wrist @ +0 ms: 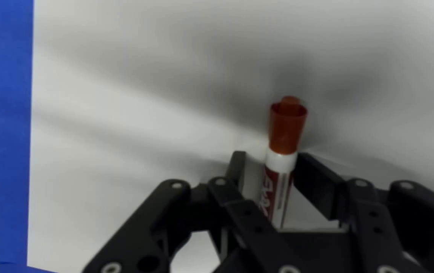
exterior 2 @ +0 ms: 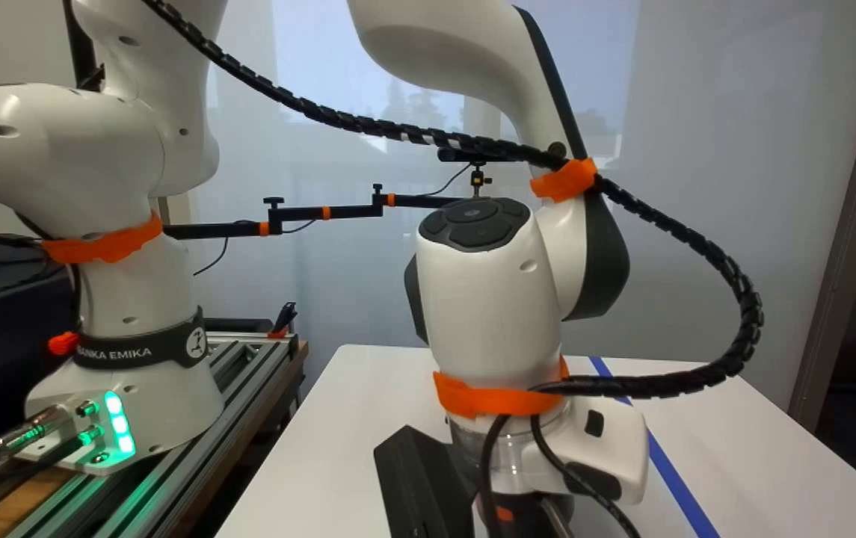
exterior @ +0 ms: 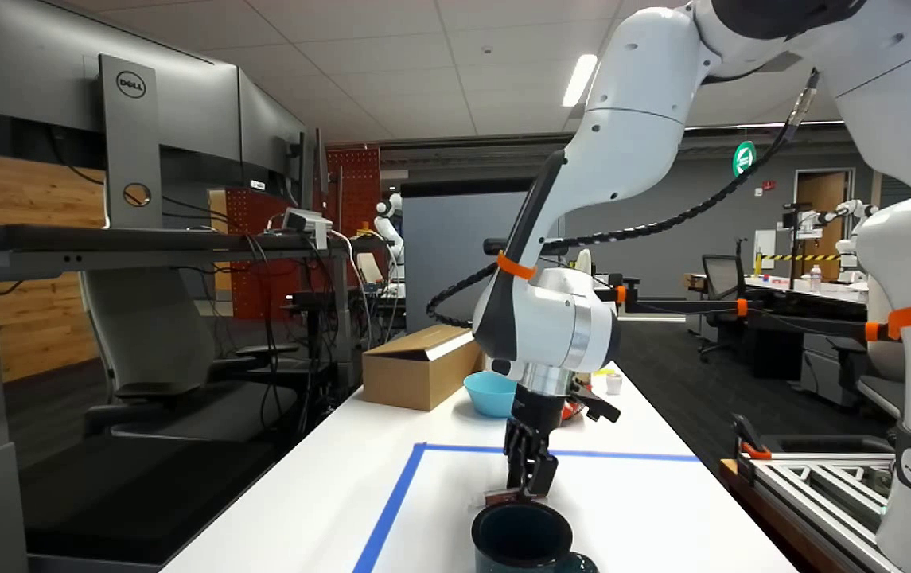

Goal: Remove the marker from the mug cup and place it on the table

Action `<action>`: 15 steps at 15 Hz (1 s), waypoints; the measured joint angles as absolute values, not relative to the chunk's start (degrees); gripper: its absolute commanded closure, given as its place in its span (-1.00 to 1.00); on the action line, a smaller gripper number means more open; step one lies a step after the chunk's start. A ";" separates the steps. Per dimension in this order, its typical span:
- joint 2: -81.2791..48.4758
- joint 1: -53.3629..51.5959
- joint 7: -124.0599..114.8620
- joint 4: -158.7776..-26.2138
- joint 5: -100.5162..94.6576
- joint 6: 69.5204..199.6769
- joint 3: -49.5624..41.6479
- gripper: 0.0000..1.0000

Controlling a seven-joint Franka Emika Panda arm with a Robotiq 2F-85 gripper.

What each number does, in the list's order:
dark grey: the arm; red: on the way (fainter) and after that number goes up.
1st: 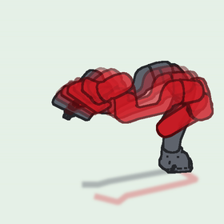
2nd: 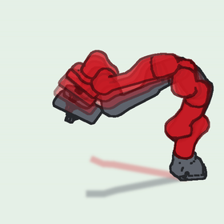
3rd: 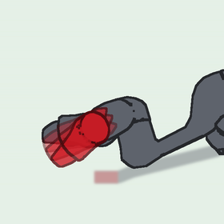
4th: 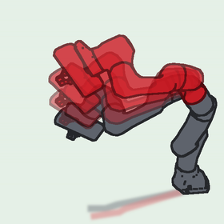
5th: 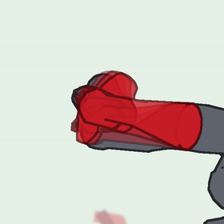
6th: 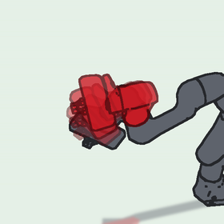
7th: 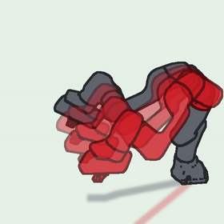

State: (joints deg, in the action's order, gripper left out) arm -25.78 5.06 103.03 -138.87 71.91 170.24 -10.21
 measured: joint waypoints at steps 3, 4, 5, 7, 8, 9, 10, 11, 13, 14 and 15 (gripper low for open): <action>-25.23 1.51 92.76 -140.87 62.45 171.20 -12.10 -0.94; -24.67 -1.16 88.82 -141.90 59.05 171.18 -14.29 -0.99; -23.86 -4.71 84.47 -143.10 55.43 171.15 -17.36 -1.00; -21.83 -13.31 75.58 -145.54 47.61 170.99 -25.50 -1.00; -21.02 -17.58 71.12 -146.44 43.55 170.98 -29.92 -1.00; -20.44 -21.61 66.64 -147.07 39.28 170.97 -34.41 -1.00; -20.20 -25.21 62.32 -147.36 35.05 170.79 -38.73 -1.00; -20.16 -28.69 58.14 -147.37 30.98 170.20 -43.12 -1.00; -19.62 -35.67 52.26 -146.60 25.04 166.17 -51.70 -1.00; -18.84 -39.39 50.00 -145.93 23.11 163.72 -55.76 -1.00; -17.84 -42.94 47.91 -145.17 21.67 161.32 -59.18 -1.00</action>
State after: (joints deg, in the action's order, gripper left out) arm -17.84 -42.94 47.91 -145.17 21.67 161.32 -59.18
